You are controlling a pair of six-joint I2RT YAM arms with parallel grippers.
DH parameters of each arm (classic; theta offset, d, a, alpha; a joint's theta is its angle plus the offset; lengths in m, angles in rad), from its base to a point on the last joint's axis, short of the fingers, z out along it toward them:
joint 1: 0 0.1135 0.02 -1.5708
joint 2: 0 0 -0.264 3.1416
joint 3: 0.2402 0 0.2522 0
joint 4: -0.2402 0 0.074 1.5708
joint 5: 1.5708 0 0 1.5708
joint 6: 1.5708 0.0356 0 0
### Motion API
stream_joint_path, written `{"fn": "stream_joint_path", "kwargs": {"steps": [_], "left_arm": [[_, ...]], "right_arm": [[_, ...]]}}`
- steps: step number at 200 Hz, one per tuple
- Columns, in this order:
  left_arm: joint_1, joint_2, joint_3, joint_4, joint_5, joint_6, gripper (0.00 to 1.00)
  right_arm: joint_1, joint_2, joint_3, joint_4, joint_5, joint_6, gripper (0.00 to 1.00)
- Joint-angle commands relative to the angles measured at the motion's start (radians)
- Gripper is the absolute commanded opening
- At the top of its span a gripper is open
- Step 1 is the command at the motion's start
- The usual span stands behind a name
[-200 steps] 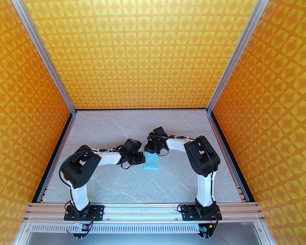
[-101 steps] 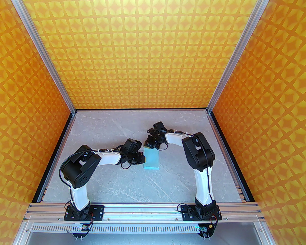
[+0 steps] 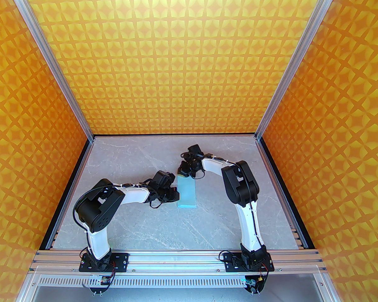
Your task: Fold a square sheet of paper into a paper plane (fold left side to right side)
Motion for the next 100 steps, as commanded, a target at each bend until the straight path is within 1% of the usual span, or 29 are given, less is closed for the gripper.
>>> {"fn": "stream_joint_path", "kwargs": {"steps": [1, 17, 37, 68, 85, 100], "left_arm": [[-0.02, 0.018, -0.043, -0.162, 0.004, 0.01, 0.0], [-0.019, 0.014, -0.036, -0.168, 0.004, 0.005, 0.0], [-0.019, 0.007, -0.018, -0.168, 0.004, -0.012, 0.0], [-0.019, 0.006, -0.002, -0.132, 0.004, -0.061, 0.0], [-0.019, 0.007, 0.004, -0.108, 0.004, -0.089, 0.0], [-0.021, -0.001, 0.009, -0.1, 0.004, -0.102, 0.0]], "right_arm": [[-0.013, 0.023, 0.053, -0.013, 0.059, -0.032, 0.0], [-0.013, -0.013, 0.034, -0.008, 0.056, -0.036, 0.0], [-0.012, -0.13, -0.07, 0.041, 0.045, -0.023, 0.0], [-0.003, -0.346, -0.325, 0.106, 0.028, 0.001, 0.0], [0.011, -0.455, -0.487, 0.165, 0.019, 0.044, 0.0], [0.033, -0.523, -0.596, 0.204, 0.018, 0.079, 0.0]]}}
